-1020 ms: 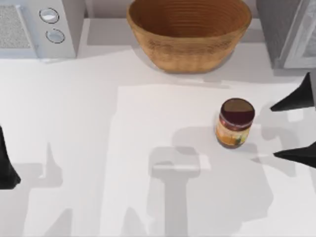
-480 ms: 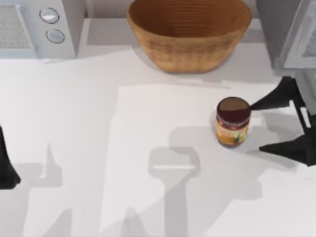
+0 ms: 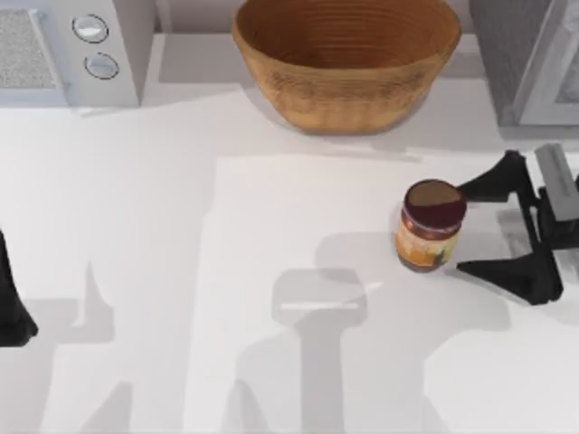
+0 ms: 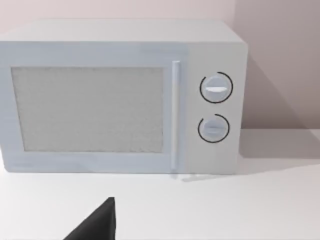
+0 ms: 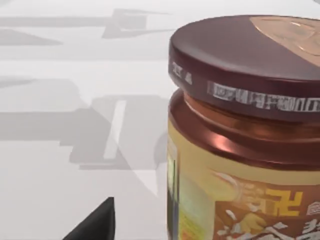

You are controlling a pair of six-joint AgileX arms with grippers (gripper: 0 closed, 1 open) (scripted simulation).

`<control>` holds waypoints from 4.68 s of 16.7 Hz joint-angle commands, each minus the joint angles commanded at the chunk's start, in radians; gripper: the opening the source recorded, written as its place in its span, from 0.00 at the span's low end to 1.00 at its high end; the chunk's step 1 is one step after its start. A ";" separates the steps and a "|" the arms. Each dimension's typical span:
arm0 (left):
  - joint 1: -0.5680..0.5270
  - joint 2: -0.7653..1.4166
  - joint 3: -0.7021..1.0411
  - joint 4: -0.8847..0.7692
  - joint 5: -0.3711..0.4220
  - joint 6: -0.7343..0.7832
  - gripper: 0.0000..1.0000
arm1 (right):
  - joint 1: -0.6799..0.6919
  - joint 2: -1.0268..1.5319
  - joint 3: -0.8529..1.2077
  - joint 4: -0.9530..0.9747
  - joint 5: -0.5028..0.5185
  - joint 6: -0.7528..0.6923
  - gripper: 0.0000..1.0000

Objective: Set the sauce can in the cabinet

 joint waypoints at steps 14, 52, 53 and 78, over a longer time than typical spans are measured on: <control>0.000 0.000 0.000 0.000 0.000 0.000 1.00 | 0.028 -0.037 -0.067 0.298 -0.010 0.272 1.00; 0.000 0.000 0.000 0.000 0.000 0.000 1.00 | 0.161 -0.116 -0.424 1.701 0.039 1.403 0.00; 0.000 0.000 0.000 0.000 0.000 0.000 1.00 | 0.161 -0.116 -0.424 1.701 0.039 1.403 0.00; 0.000 0.000 0.000 0.000 0.000 0.000 1.00 | 0.157 -0.554 -0.331 1.163 0.031 1.399 0.00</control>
